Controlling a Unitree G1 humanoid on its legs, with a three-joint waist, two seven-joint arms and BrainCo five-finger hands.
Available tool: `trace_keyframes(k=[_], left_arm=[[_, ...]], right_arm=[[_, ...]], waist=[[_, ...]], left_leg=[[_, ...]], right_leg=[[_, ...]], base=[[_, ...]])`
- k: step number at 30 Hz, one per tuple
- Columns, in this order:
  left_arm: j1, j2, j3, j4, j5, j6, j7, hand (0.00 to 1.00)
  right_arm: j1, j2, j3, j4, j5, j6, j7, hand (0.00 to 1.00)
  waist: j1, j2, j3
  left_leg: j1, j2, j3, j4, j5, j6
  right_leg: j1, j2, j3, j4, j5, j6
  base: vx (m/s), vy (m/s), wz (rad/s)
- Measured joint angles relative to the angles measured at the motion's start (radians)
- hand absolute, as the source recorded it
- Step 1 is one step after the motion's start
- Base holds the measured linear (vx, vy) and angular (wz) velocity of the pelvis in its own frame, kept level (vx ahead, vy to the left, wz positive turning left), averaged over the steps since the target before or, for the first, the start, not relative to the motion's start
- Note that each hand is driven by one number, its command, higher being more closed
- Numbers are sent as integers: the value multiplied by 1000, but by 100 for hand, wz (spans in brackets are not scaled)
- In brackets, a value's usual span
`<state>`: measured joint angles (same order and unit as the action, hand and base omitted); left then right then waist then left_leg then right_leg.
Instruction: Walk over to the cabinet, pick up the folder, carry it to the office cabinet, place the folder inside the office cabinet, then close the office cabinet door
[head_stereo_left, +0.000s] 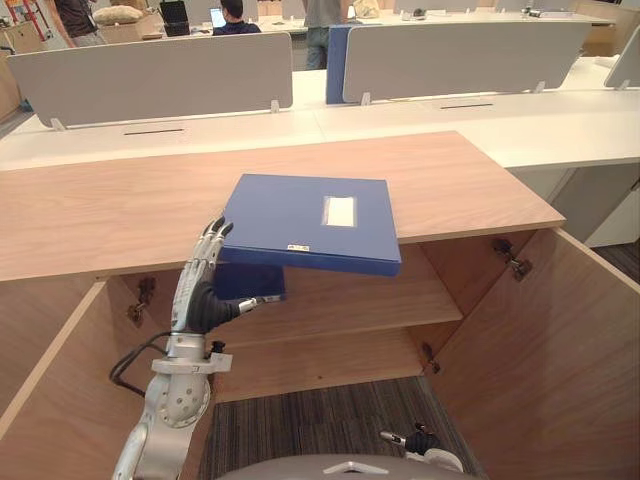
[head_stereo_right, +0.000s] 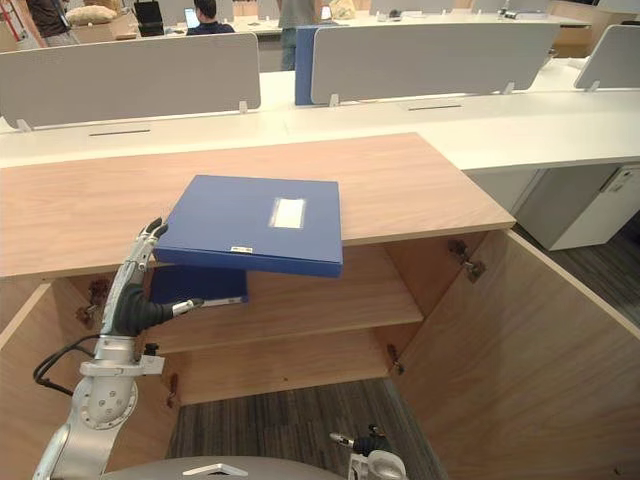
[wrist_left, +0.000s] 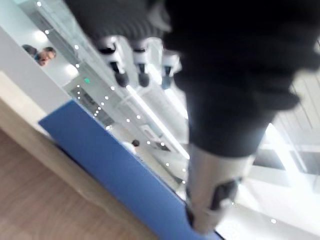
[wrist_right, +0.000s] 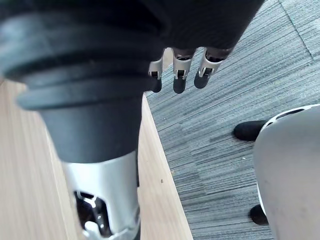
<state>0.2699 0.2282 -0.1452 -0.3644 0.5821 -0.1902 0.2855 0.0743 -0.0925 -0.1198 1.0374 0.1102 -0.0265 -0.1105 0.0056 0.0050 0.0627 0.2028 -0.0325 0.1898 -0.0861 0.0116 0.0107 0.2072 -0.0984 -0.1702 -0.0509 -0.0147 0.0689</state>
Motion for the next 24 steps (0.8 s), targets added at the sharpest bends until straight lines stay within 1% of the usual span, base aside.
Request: trace_keyframes(k=[5,8,10,16,20,24], left_arm=[[-61,11,-56,83,105,28,2,0],[-100,14,-72,132,134,45,8,0],[-126,28,-86,147,151,53,13,0],[-179,38,-126,174,210,61,17,0],[-208,40,-141,187,249,66,34,0],[-209,43,-155,188,286,74,35,0]], right_arm=[[0,-3,0,1,0,2,0,0],[-3,-5,-1,1,0,3,0,0],[-3,-7,-1,3,0,4,0,0],[-6,-18,-1,14,0,9,0,0],[-9,-29,-2,39,0,10,0,0],[-4,-38,-3,41,1,13,0,0]], waist=[[-9,4,-11],[-18,5,-13],[-19,5,-13],[-27,5,-22],[-33,4,-26],[-37,4,-26]], left_leg=[[-12,0,5,0,-1,0],[-16,0,7,0,-3,0],[-17,-1,8,0,-4,-1],[-30,-3,9,0,-5,1],[-32,-4,13,0,-5,1],[-33,-4,17,-1,-6,1]], right_leg=[[-12,2,6,-6,6,6],[-14,3,8,-8,9,6],[-14,3,9,-11,10,6],[-23,3,10,-21,13,0],[-27,3,14,-23,18,6],[-27,3,18,-29,21,4]], base=[[10,-2,-2],[14,-7,-2],[0,0,0],[0,0,0],[-1,-4,-1],[-11,-11,-2]])
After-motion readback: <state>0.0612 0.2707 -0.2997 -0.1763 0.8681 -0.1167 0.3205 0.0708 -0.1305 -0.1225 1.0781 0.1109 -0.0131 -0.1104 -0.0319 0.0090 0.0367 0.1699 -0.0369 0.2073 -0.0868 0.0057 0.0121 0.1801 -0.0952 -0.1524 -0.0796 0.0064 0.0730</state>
